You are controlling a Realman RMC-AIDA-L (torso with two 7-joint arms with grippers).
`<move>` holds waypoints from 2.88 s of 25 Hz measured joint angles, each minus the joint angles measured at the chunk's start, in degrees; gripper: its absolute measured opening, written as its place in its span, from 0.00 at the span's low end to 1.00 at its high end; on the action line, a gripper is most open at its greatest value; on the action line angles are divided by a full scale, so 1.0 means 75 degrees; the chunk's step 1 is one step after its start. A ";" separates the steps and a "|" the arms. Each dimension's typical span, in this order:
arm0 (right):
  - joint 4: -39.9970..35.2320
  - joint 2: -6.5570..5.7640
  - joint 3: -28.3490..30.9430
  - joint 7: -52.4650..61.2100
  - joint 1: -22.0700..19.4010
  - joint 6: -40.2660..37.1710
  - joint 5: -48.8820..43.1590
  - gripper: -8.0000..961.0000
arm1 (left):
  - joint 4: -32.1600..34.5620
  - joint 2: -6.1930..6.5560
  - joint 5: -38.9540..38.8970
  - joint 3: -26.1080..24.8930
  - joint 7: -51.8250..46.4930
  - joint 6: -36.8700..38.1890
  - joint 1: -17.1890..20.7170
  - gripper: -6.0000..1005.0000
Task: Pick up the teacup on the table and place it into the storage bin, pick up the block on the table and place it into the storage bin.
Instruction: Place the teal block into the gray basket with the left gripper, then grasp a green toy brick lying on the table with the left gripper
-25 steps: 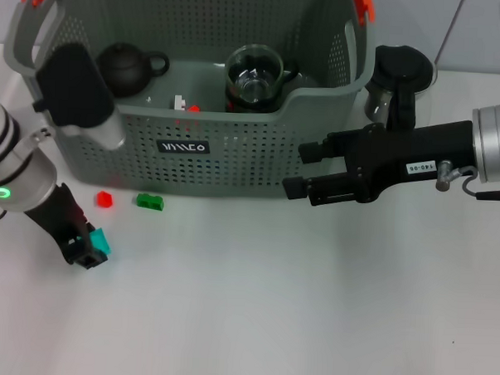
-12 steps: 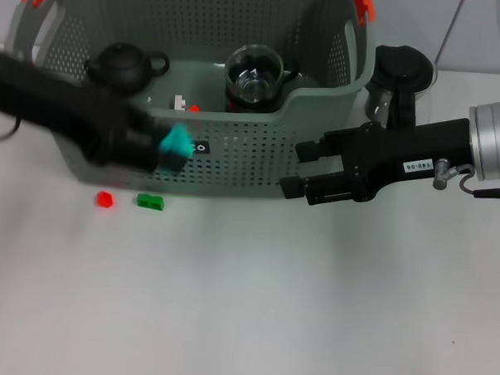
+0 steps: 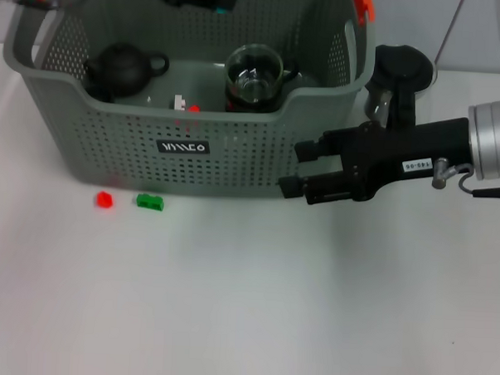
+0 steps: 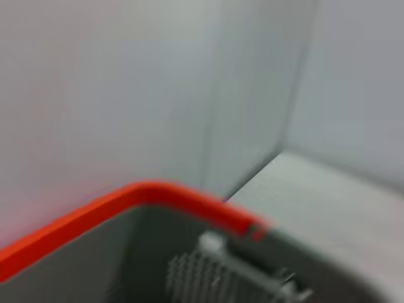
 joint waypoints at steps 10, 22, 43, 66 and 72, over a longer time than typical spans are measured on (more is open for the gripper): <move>0.0000 0.0010 -0.0010 -0.0017 0.0003 -0.0001 -0.0016 0.78 | -0.1654 -0.0355 0.3396 0.1907 -0.1041 -0.2145 -0.1104 0.40; 0.0000 0.0001 -0.0011 -0.0002 -0.0016 -0.0003 -0.0014 0.78 | 0.0998 -0.0849 0.2721 0.0581 -0.0964 -0.0810 -0.0308 0.72; 0.0077 0.0010 -0.0012 0.0051 0.0014 -0.0014 -0.0016 0.78 | 0.2198 -0.1164 0.0603 -0.1678 0.1224 0.1853 0.3429 0.84; 0.0094 -0.0001 -0.0012 0.0050 -0.0006 -0.0049 -0.0026 0.78 | 0.0556 -0.1487 0.2053 0.0029 0.2017 -0.0368 0.3090 0.84; 0.0094 -0.0002 -0.0012 0.0050 -0.0038 -0.0060 -0.0025 0.78 | 0.0169 -0.1421 0.2407 0.0214 0.2109 -0.0842 0.2752 0.84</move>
